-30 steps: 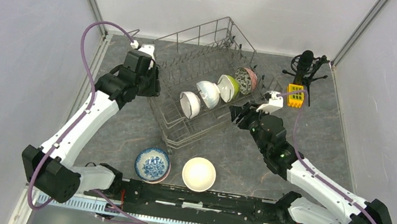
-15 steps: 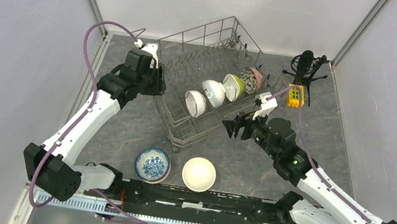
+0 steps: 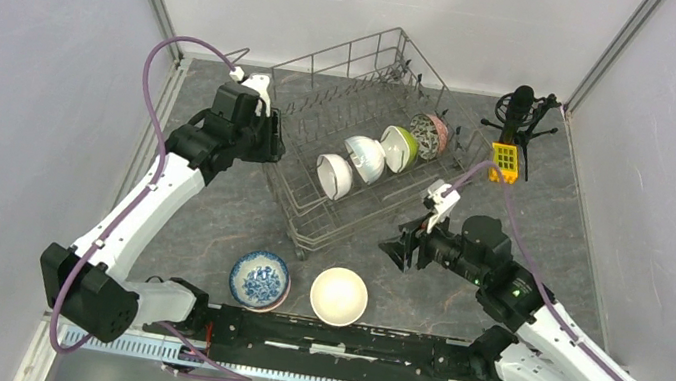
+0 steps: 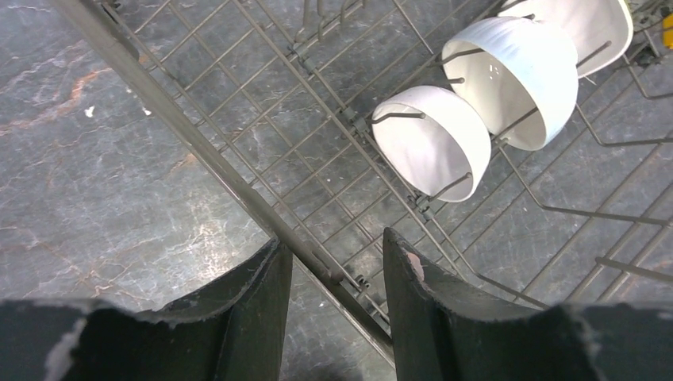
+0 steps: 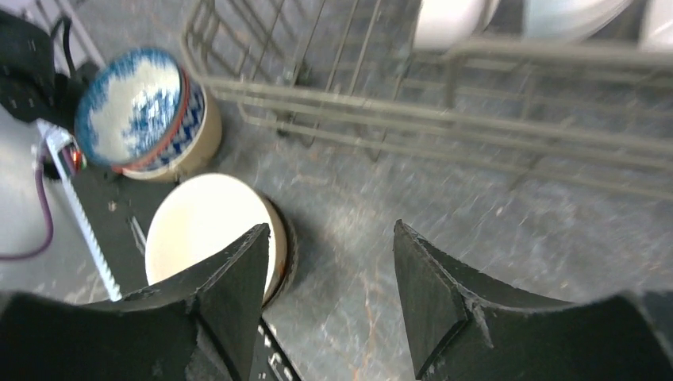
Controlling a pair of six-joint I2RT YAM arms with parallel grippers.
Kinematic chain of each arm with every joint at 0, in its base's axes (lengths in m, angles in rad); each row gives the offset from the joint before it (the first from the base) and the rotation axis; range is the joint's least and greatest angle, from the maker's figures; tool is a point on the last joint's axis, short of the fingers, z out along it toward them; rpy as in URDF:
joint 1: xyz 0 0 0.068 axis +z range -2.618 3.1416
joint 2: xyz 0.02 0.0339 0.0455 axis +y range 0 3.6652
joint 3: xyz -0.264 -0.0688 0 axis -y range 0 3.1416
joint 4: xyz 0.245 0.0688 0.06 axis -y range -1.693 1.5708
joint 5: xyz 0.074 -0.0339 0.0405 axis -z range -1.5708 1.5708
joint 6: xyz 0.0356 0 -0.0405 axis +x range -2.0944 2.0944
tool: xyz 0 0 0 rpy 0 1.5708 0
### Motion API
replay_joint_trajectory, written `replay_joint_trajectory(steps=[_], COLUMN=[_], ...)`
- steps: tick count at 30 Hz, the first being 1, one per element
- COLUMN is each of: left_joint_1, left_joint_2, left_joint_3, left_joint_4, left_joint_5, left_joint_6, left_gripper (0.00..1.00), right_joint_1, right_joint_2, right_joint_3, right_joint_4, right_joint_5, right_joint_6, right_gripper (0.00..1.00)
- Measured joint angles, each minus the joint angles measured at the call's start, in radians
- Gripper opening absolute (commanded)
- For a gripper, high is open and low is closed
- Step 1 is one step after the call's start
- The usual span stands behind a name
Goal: Load the bowls into the dish rack
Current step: Adjust the dish rack at the center of the board.
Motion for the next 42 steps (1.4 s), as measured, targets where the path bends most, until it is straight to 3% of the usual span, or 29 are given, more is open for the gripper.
replay_joint_trajectory(steps=[8,18,30,39,42], left_joint_1=[-0.011,-0.041,-0.042,-0.042,-0.042], left_joint_2=[-0.026,-0.125,-0.407,-0.449,-0.465], left_joint_3=[-0.02,-0.082,-0.239,-0.266,-0.28], left_joint_4=[0.019,0.006,0.015,0.031,0.033], left_joint_5=[0.05,0.089,0.015,-0.031,-0.04], left_joint_6=[0.0,0.0,0.0,0.001,0.001], left_gripper=[0.63,0.79,0.83,0.85,0.86], right_joint_1=[0.099,0.229,0.352,0.441,0.463], right_joint_2=[0.078,0.164,0.327,0.459,0.491], right_joint_3=[-0.085,-0.087,-0.011,0.097,0.119], right_joint_4=[-0.031,-0.033,-0.045,-0.08,-0.108], right_joint_5=[-0.045,0.052,0.2,0.348,0.399], right_joint_6=[0.019,0.057,0.087,0.098,0.098], right_gripper=[0.61,0.59,0.44,0.28,0.18])
